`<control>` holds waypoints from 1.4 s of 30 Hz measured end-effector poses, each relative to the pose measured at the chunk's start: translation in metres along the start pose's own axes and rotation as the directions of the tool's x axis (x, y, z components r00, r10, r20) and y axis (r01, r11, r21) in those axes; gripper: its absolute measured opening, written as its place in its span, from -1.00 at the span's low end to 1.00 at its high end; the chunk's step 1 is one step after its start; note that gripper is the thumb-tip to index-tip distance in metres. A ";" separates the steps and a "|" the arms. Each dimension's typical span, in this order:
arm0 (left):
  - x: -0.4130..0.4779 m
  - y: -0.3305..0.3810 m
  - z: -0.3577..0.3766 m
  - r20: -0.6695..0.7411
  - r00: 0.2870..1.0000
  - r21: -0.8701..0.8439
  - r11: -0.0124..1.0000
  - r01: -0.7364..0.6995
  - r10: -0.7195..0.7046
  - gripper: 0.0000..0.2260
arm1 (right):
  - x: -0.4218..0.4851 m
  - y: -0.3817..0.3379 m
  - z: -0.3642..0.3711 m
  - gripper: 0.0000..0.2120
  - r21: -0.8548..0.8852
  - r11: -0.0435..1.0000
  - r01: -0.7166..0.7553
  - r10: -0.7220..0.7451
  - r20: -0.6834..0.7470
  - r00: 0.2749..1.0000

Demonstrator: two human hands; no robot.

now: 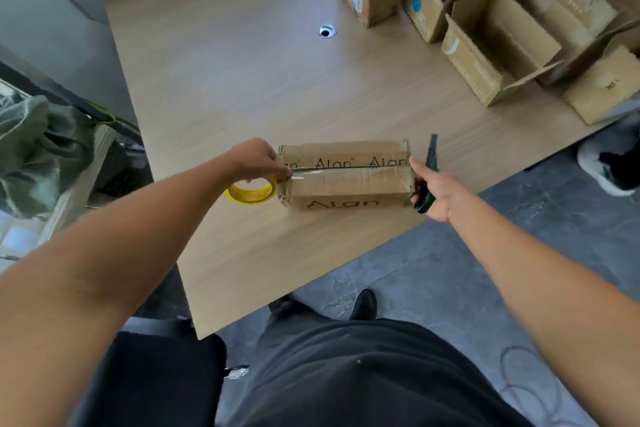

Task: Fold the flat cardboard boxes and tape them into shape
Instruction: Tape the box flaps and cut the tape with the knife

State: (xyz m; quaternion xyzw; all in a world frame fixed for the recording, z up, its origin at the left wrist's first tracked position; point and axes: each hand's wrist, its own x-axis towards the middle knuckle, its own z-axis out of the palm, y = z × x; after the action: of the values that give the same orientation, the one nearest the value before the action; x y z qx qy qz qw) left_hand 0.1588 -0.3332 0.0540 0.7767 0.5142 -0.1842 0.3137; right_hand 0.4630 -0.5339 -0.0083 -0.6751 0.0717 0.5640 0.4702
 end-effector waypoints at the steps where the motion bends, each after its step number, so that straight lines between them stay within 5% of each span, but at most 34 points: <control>1: -0.002 0.001 0.005 -0.022 1.000 -0.028 1.000 0.014 -0.015 -0.61 | 0.005 -0.007 0.000 -0.57 0.000 1.000 -0.015 0.015 0.024 1.000; 4: -0.007 0.002 0.019 -0.069 0.996 -0.080 0.996 0.047 -0.053 -0.58 | 0.006 -0.020 0.007 -0.57 -0.032 0.999 -0.030 0.030 0.011 0.999; 6: -0.010 0.003 0.027 -0.103 0.992 -0.087 0.994 0.066 -0.075 -0.59 | -0.009 -0.029 0.011 -0.52 -0.255 0.963 0.084 -0.114 -0.108 0.988; 8: -0.012 0.005 0.033 -0.134 0.987 -0.085 0.994 0.072 -0.083 -0.60 | -0.026 -0.034 0.017 -0.53 -0.556 0.774 0.303 -0.455 -0.157 0.877; 11: -0.013 0.007 0.038 -0.147 0.986 -0.107 0.992 0.065 -0.080 -0.62 | -0.069 -0.027 0.050 -0.73 -0.661 0.493 0.565 -0.715 0.063 0.697; 14: -0.016 0.008 0.037 -0.176 0.982 -0.133 0.990 0.045 -0.068 -0.66 | -0.096 -0.001 0.104 -0.75 -0.670 0.336 0.663 -0.598 0.392 0.699; 16: -0.020 0.006 0.037 -0.180 0.983 -0.146 0.989 0.002 -0.029 -0.69 | -0.104 0.019 0.134 -0.68 -0.717 0.274 0.641 -0.473 0.479 0.739; 23: -0.027 -0.016 0.046 -0.192 0.964 -0.134 0.969 -0.210 0.182 -0.87 | -0.080 0.057 0.152 -0.52 -0.831 0.129 0.540 -0.430 0.444 0.786; 27: -0.036 -0.025 0.056 -0.186 0.943 -0.066 0.954 -0.292 0.276 -0.75 | -0.078 0.065 0.154 -0.50 -0.857 0.104 0.505 -0.392 0.431 0.813; 30: -0.039 -0.038 0.054 -0.192 0.964 -0.422 0.871 -0.250 0.183 -0.52 | -0.080 0.062 0.160 -0.55 -0.870 0.130 0.476 -0.350 0.409 0.843; 32: -0.038 -0.054 0.050 -0.167 0.977 -0.614 0.762 -0.207 0.131 -0.64 | -0.081 0.061 0.162 -0.52 -0.879 0.150 0.452 -0.308 0.393 0.867; 37: -0.030 -0.074 0.057 -0.144 0.969 -0.553 0.795 -0.249 0.203 -0.80 | -0.081 0.063 0.162 -0.48 -0.893 0.122 0.433 -0.277 0.388 0.879; 42: -0.017 -0.063 0.051 -0.098 0.974 -0.223 0.949 -0.222 0.205 -0.82 | -0.085 0.058 0.163 -0.45 -0.895 0.146 0.422 -0.246 0.381 0.891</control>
State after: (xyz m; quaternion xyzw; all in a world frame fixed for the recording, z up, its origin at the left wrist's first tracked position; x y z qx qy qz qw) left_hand 0.0966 -0.3626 0.0080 0.7918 0.4564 -0.0589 0.4016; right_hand 0.2834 -0.4861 0.0428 -0.7732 -0.4760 0.4132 0.0696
